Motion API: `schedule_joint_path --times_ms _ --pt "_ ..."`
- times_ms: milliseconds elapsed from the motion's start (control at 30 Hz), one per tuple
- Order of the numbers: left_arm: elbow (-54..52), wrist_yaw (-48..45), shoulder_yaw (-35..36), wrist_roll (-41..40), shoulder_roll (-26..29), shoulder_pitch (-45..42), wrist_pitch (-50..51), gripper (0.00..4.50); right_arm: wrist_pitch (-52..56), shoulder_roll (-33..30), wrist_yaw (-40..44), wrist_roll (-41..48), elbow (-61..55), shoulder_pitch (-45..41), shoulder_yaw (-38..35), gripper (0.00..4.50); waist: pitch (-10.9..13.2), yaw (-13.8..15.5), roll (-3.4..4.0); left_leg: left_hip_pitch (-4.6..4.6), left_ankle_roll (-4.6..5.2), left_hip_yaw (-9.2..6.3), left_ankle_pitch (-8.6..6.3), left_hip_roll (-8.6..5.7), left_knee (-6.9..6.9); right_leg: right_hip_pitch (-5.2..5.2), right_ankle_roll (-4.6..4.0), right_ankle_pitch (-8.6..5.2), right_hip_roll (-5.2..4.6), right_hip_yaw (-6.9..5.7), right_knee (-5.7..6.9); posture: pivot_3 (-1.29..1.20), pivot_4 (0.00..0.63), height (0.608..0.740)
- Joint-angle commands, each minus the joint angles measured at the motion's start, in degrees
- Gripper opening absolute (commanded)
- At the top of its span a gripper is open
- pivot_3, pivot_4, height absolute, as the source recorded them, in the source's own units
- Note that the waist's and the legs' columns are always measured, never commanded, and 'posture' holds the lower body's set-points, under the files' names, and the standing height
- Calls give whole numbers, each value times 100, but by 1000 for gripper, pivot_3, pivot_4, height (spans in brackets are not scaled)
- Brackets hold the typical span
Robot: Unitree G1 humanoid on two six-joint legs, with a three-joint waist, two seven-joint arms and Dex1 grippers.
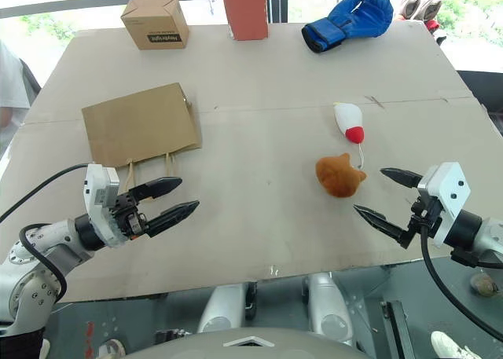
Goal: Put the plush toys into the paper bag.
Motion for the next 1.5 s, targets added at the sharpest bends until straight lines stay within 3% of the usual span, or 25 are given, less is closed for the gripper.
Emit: schedule_joint_path --times_ms 33,133,267,533,1000,1033,1100,1133,1233,1333,1367,1500 --pt "48 136 175 78 7 -117 -183 4491 -157 38 13 -1 -96 -43 -51 4500 0 1 0 0 0 0 0 0 0 0 0 0 0 0 0 0 150 740" --pt "480 327 453 220 55 -331 -293 4491 -272 184 29 42 -165 -235 260 4500 0 0 0 1 0 -3 0 1 2 0 1 -1 3 -1 3 0 150 740" --pt "1072 -104 711 560 495 -430 -737 4491 -356 287 108 60 -237 -468 722 4500 -1 -15 -1 1 0 -2 0 4 2 -2 1 -1 6 -1 3 0 150 740" --pt "3318 -1907 583 2103 1666 -441 -3728 4491 -443 497 131 -2 -236 -838 1470 4500 -2 -6 -4 -2 -1 8 -1 3 -6 -13 -21 12 -11 -3 -6 0 150 740" --pt "5097 -1966 -642 3279 1699 -1923 -5681 4491 -642 711 -104 -277 -315 -732 1715 4500 -10 8 -17 -8 0 82 0 4 -17 -13 -21 13 -67 -19 -6 0 150 740" --pt "5161 -1948 -702 3283 1678 -2011 -5697 3967 -646 717 -116 -288 -322 -728 1716 4500 -10 8 -17 -7 1 82 0 4 -17 -12 -21 13 -65 -19 -3 0 150 740" --pt "5101 -2119 -752 3048 1627 -2052 -5548 3347 -659 739 -147 -310 -338 -698 1713 4500 -11 6 -20 -7 1 82 1 6 -16 -13 -20 13 -60 -19 1 0 150 740" --pt "5061 -2196 -764 2941 1615 -2041 -5484 2663 -664 748 -160 -319 -341 -689 1714 4500 -11 -4 -20 -7 1 82 1 6 -16 -13 -20 13 -59 -19 1 0 150 740" --pt "4594 -2392 -657 2268 1535 -1924 -4533 1737 -618 845 -336 -405 -334 -727 1795 4500 -12 -11 -21 -6 1 83 1 9 -16 -13 -18 12 -55 -17 2 0 150 740" --pt "4039 -2322 -557 1711 1555 -1814 -3349 265 -500 927 -516 -415 -397 -840 1902 4500 -12 -11 -21 -5 1 81 1 11 -12 -13 -16 11 -53 -17 9 0 150 740" --pt "3865 -2277 -509 1529 1549 -1788 -3016 53 -481 935 -565 -439 -419 -867 1941 4500 -12 -12 -21 -4 1 81 1 11 -12 -13 -16 11 -53 -17 11 0 150 740" --pt "2931 -1765 -280 521 1467 -1824 -1242 53 -306 1044 -774 -370 -461 -1121 2150 4500 -12 -6 -22 -5 1 79 1 11 -2 -12 1 1 -53 -17 15 0 150 740"
